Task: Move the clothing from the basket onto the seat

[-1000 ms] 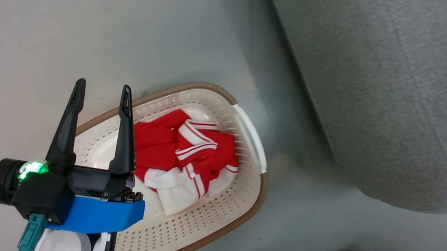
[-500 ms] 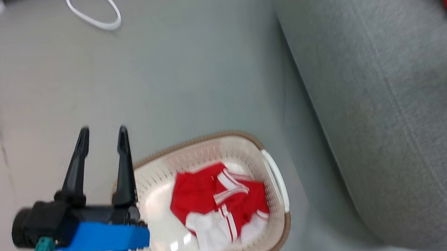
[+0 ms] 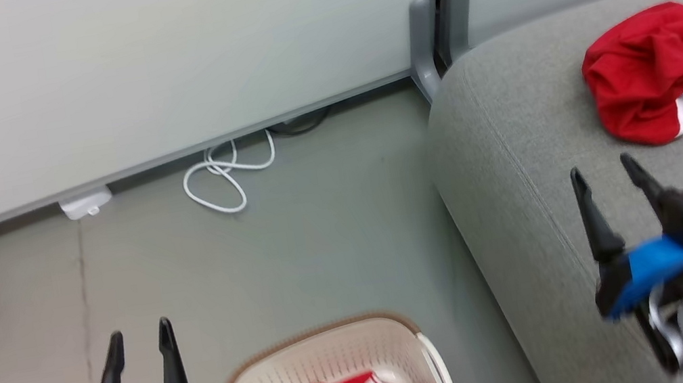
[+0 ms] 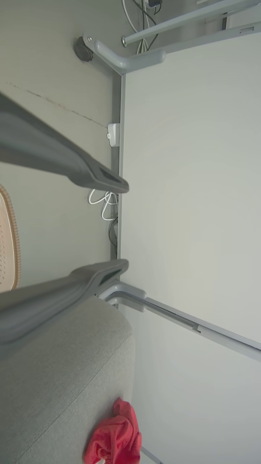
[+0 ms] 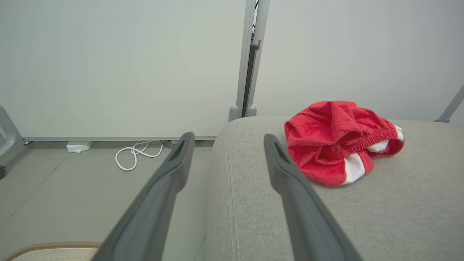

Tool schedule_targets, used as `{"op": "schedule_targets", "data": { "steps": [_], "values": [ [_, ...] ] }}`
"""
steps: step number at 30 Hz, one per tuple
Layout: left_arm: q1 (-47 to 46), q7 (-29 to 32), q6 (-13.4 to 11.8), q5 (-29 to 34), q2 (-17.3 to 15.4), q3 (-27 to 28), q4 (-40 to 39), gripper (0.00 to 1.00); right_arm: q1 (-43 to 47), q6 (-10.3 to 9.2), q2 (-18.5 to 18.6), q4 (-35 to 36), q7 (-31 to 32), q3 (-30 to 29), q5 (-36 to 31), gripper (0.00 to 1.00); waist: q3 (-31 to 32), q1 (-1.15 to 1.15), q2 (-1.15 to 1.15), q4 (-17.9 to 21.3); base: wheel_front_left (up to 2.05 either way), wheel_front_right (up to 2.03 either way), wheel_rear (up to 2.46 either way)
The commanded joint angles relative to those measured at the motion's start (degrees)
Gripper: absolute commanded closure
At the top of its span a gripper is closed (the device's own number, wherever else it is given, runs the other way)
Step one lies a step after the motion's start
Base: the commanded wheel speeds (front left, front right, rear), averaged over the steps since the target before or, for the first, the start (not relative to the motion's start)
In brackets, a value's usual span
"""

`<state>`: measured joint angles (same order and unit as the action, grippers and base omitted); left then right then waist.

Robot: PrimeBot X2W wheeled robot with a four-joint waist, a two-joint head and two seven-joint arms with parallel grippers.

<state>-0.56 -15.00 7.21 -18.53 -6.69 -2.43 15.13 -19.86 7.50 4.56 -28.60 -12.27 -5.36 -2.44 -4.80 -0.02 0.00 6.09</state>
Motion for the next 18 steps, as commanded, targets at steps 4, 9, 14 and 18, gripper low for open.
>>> {"op": "schedule_targets", "data": {
  "steps": [4, 9, 14, 18],
  "values": [
    [1.9, -0.2, 0.4, 0.5, 0.6, 1.2, 1.0, 0.0, 7.2, 0.0, -1.2, 6.4, -0.4, 1.8, 0.9, 0.0, 2.7, 0.02, 0.0, -1.5, 0.0, 0.0, 0.0],
    [3.4, -0.2, 0.4, 1.3, 1.0, 1.5, 1.7, 0.0, 13.6, 0.0, -1.6, 13.1, 1.0, 2.7, 1.7, 0.0, 4.0, 0.02, 0.0, -4.6, 0.0, 0.0, 0.0],
    [4.3, -0.2, 0.4, 1.8, 1.3, 2.0, 2.3, 0.0, 16.8, 0.0, -1.6, 16.5, 3.2, 4.3, 3.3, 0.0, 4.9, 0.02, 0.0, -7.4, 0.0, 0.0, 0.0],
    [4.8, -0.2, 0.4, 2.0, 1.3, 2.2, 2.5, 0.0, 17.8, 0.0, -1.6, 18.0, 4.2, 5.0, 4.2, 0.0, 5.1, 0.02, 0.0, -8.5, 0.0, 0.0, 0.0]
  ]
}}
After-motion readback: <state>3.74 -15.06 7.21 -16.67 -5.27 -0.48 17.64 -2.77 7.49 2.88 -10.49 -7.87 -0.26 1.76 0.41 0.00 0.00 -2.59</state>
